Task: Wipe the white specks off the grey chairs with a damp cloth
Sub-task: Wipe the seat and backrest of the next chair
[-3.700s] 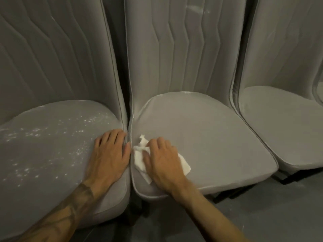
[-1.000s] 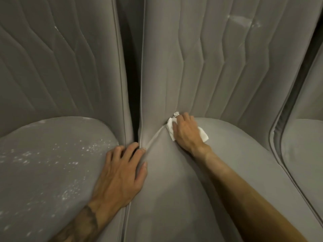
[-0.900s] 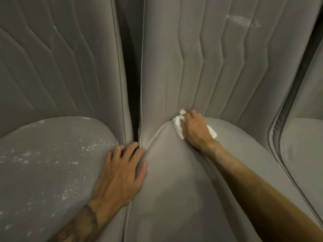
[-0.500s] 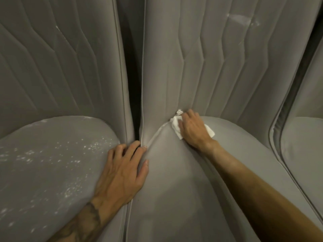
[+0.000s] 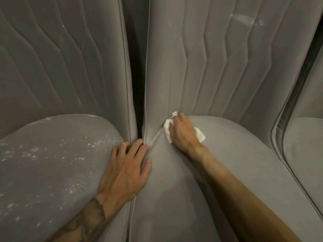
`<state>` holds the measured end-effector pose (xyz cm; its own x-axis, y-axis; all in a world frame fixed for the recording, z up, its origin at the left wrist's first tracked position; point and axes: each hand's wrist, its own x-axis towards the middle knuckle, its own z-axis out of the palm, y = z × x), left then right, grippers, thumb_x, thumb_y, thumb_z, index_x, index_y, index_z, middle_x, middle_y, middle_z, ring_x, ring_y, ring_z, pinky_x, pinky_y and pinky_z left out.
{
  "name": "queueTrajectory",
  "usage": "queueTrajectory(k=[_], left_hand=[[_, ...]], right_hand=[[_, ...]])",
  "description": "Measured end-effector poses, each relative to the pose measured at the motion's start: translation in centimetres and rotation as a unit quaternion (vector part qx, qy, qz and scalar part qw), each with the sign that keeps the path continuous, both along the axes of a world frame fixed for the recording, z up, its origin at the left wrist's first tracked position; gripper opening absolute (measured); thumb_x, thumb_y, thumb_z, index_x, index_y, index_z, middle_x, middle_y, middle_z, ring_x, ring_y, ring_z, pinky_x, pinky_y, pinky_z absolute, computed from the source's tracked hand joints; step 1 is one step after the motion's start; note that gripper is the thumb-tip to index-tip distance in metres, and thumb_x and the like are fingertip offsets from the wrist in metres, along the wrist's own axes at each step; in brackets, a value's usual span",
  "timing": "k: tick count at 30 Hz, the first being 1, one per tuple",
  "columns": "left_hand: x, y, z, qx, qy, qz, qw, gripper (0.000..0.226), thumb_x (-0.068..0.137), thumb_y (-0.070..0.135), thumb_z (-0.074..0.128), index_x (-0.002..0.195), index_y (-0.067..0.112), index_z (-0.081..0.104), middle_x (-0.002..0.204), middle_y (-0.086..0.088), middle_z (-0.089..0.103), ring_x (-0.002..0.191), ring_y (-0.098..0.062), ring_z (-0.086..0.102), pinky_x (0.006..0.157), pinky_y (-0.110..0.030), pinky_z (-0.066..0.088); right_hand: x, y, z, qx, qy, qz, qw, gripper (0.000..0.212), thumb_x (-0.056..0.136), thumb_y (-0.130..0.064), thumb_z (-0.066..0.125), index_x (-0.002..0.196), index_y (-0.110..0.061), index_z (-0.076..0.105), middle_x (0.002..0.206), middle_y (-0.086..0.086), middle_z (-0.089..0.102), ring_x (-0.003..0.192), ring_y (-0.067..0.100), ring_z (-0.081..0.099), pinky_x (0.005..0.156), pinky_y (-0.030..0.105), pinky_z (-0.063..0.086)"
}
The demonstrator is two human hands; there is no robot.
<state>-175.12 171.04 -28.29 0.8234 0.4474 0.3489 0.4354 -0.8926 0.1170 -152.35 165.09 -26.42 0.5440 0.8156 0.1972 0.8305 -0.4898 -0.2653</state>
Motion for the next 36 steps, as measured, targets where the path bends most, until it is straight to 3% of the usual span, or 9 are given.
queueTrajectory(k=[4,9,15,21,25,27,32,34,36], left_hand=[[-0.1,0.0,-0.1,0.000,0.000,0.000,1.000,0.044,0.099,0.045,0.042,0.129,0.019,0.062,0.138,-0.003,0.057,0.108,-0.027,0.051,0.092,-0.045,0.045],[-0.1,-0.1,0.2,-0.003,0.005,0.005,1.000,0.043,0.100,0.046,0.041,0.131,0.022,0.060,0.139,0.000,0.055,0.109,-0.025,0.049,0.094,-0.043,0.043],[-0.2,-0.2,0.6,-0.031,0.002,0.004,0.999,0.042,0.100,0.044,0.042,0.130,0.019,0.058,0.136,-0.001,0.056,0.109,-0.023,0.047,0.094,-0.042,0.046],[-1.4,0.2,1.5,-0.092,-0.014,-0.020,0.995,0.031,0.103,0.036,0.050,0.126,0.016,0.056,0.143,-0.005,0.047,0.114,-0.022,0.048,0.099,-0.039,0.047],[-3.6,0.6,1.3,-0.094,-0.003,-0.003,0.996,0.037,0.102,0.028,0.058,0.134,0.009,0.057,0.147,-0.011,0.048,0.126,-0.028,0.052,0.108,-0.041,0.046],[-3.9,0.5,1.3,-0.102,-0.005,0.016,0.995,0.039,0.103,0.026,0.057,0.137,0.007,0.057,0.146,-0.013,0.049,0.129,-0.029,0.052,0.111,-0.042,0.045],[-3.7,-0.3,1.4,-0.109,-0.024,0.021,0.993,0.039,0.104,0.020,0.048,0.138,0.005,0.057,0.142,-0.015,0.053,0.127,-0.030,0.055,0.113,-0.044,0.047],[-3.8,-0.2,1.3,-0.143,-0.035,0.026,0.989,0.042,0.101,0.018,0.047,0.138,0.001,0.058,0.141,-0.020,0.056,0.127,-0.035,0.057,0.114,-0.046,0.045],[-3.9,-0.2,1.4,-0.185,-0.050,0.027,0.981,0.050,0.100,0.026,0.043,0.138,-0.002,0.057,0.139,-0.024,0.058,0.125,-0.039,0.058,0.113,-0.047,0.043]], right_hand=[[-3.3,-1.7,-0.4,0.004,0.015,0.097,0.995,0.024,0.101,-0.021,0.046,0.108,-0.004,0.060,0.111,0.017,0.057,0.097,0.037,0.053,0.090,0.048,0.041],[-0.2,0.1,0.8,-0.035,0.000,-0.016,0.999,0.036,0.104,-0.025,0.038,0.131,-0.003,0.050,0.127,0.016,0.054,0.114,0.037,0.050,0.100,0.043,0.036],[-5.4,-2.0,0.0,-0.017,0.018,0.095,0.995,0.030,0.102,-0.024,0.044,0.116,-0.002,0.058,0.118,0.017,0.055,0.102,0.035,0.052,0.093,0.045,0.039],[-3.9,0.0,1.4,-0.040,0.016,-0.003,0.999,0.037,0.104,-0.026,0.037,0.129,-0.003,0.051,0.129,0.016,0.053,0.117,0.034,0.049,0.102,0.042,0.034],[-8.1,-2.1,-0.5,-0.057,-0.036,0.103,0.992,0.038,0.106,-0.033,0.027,0.127,-0.013,0.051,0.131,0.009,0.050,0.114,0.028,0.048,0.100,0.040,0.036],[-8.5,-2.9,-0.3,-0.034,0.009,0.136,0.990,0.034,0.105,-0.032,0.036,0.122,-0.010,0.056,0.122,0.012,0.054,0.107,0.031,0.051,0.096,0.044,0.038],[-7.9,-1.2,1.1,-0.021,0.033,-0.035,0.999,0.040,0.105,-0.026,0.036,0.138,-0.005,0.045,0.130,0.015,0.050,0.116,0.033,0.048,0.100,0.041,0.034],[-10.9,-1.5,0.7,-0.001,0.022,0.023,0.999,0.042,0.105,-0.024,0.035,0.138,0.000,0.043,0.125,0.014,0.050,0.111,0.031,0.050,0.097,0.039,0.036],[-12.4,-3.0,0.6,0.028,0.080,0.143,0.986,0.031,0.103,-0.023,0.045,0.117,0.002,0.057,0.110,0.016,0.056,0.098,0.030,0.053,0.091,0.041,0.040]])
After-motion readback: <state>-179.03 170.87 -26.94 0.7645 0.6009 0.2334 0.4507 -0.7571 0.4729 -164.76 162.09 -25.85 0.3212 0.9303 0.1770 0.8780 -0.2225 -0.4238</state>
